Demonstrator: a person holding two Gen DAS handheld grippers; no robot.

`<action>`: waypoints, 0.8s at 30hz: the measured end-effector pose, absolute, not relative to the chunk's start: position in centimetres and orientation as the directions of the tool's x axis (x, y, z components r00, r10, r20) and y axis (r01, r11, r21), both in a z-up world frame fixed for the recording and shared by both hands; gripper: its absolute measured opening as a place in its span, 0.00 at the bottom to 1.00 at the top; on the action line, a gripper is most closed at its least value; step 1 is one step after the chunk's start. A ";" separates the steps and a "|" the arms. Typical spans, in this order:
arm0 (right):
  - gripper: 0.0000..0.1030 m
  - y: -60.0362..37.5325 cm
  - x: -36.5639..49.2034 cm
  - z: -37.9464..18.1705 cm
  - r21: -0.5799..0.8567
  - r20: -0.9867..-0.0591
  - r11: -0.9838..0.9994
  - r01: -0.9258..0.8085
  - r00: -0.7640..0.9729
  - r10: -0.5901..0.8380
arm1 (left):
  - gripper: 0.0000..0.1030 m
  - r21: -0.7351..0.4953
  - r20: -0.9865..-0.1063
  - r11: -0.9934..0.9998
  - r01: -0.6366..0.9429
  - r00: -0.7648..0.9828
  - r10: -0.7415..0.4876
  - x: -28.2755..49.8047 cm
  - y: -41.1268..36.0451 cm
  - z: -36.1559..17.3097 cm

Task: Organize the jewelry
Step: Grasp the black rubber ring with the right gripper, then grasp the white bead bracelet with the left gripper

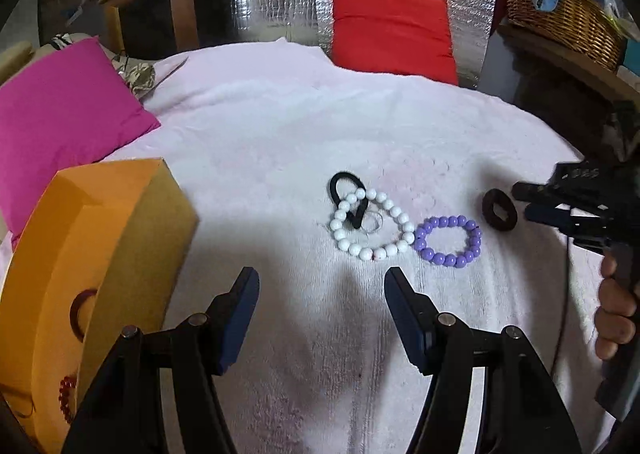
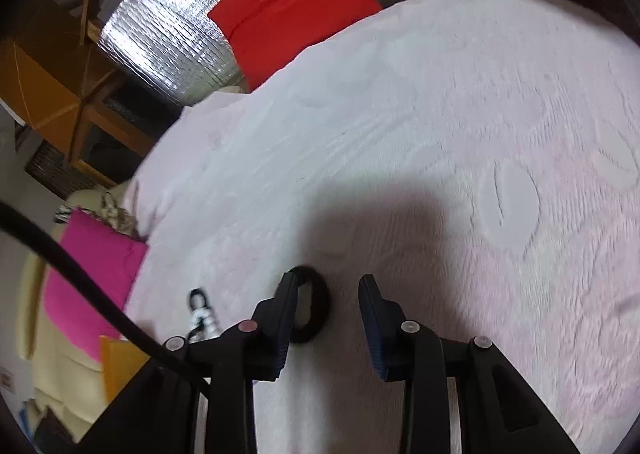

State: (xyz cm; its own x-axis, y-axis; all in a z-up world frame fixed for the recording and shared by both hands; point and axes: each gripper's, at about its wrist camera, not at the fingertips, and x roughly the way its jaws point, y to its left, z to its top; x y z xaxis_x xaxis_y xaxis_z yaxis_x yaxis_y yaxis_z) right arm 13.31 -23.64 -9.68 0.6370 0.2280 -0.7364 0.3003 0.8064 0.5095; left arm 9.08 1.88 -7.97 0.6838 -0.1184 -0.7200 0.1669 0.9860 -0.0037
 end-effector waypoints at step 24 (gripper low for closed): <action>0.12 -20.0 12.7 -8.3 0.256 -0.756 0.950 0.181 0.649 0.079 | 0.19 -0.082 -0.755 0.972 0.218 0.623 -0.203 15.0 0.4 -11.1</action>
